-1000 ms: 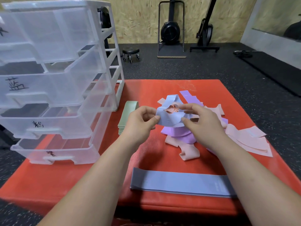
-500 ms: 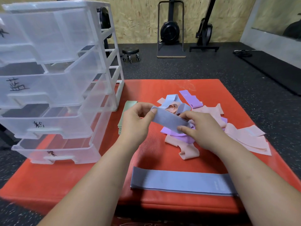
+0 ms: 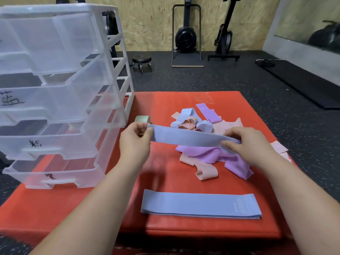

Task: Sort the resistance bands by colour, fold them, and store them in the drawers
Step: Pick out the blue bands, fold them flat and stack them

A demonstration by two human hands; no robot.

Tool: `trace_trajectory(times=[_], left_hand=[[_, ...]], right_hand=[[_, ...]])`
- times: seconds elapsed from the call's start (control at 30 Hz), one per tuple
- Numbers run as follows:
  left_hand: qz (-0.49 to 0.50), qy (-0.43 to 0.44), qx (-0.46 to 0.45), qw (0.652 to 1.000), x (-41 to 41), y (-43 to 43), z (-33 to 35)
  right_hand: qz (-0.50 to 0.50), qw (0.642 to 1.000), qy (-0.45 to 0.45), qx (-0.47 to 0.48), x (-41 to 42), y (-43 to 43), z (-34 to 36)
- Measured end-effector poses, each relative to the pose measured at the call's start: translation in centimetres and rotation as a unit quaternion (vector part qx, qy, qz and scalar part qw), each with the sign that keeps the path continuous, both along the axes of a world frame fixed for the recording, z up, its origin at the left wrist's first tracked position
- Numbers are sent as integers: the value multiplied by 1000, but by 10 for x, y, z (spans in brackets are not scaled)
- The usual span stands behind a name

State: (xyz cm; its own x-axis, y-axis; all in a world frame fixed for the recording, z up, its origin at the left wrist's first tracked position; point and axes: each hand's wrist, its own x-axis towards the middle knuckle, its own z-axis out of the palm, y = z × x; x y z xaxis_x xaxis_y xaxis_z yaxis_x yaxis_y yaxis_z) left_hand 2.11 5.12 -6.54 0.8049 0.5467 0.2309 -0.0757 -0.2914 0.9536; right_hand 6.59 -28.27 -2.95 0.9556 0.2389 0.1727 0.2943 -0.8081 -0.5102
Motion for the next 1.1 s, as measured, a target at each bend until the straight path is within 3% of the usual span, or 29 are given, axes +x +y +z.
trace_trajectory(times=[0.37,0.57,0.87,1.1], left_hand=[[-95,94,-60,989,-26,14,3],[-104,96,-31,989,-63,13,13],[-109,117,160,974,-112,15,7],[-133,147,309,930,-137,7,11]], right_hand=[[-59,973,93,200,-30,-25,-1],[-57,969,82,225,-62,-32,-3],[-56,967,92,231,-110,-42,-10],[-66,987,51,137,-125,-49,-24]])
